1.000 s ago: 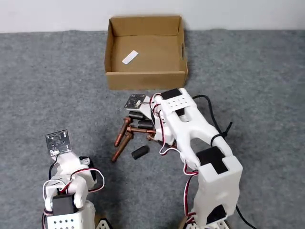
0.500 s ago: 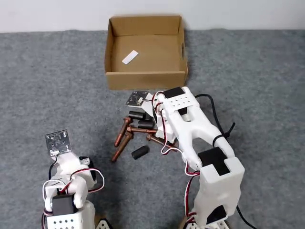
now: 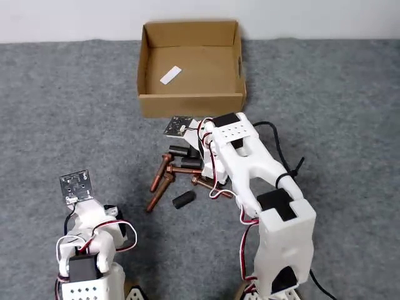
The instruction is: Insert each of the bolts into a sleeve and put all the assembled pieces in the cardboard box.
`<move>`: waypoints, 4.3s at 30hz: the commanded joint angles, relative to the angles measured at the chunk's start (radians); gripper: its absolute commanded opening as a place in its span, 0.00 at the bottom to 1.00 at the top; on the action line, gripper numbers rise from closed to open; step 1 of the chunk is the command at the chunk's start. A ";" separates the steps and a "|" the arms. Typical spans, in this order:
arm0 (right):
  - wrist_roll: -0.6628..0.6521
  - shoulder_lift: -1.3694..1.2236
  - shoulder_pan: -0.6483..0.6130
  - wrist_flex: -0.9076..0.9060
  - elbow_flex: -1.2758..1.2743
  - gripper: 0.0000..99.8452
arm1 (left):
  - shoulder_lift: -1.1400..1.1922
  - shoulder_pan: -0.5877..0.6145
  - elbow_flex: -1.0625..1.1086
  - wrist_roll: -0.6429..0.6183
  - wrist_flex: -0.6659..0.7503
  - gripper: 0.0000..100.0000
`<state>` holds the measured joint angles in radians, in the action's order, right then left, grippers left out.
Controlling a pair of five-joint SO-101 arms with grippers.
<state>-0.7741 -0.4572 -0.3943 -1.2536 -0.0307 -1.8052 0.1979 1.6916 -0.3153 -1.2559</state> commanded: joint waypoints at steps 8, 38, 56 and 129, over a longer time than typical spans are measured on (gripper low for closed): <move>-0.002 -0.030 -0.010 -0.036 0.018 0.04 | -0.009 0.003 -0.007 -0.012 -0.002 0.00; 0.083 0.515 0.093 -0.539 0.109 0.01 | -0.009 0.003 -0.007 -0.012 -0.002 0.00; 0.732 1.285 0.170 -0.538 -0.459 0.01 | -0.009 0.003 -0.007 -0.012 -0.002 0.00; 0.755 1.679 0.797 -0.536 -0.519 0.01 | 2.079 -0.351 -1.801 0.525 -0.381 0.18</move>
<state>-0.0299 1.2259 0.3882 -1.7553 -0.5524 0.2432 -0.1442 -0.0269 0.1972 -1.6303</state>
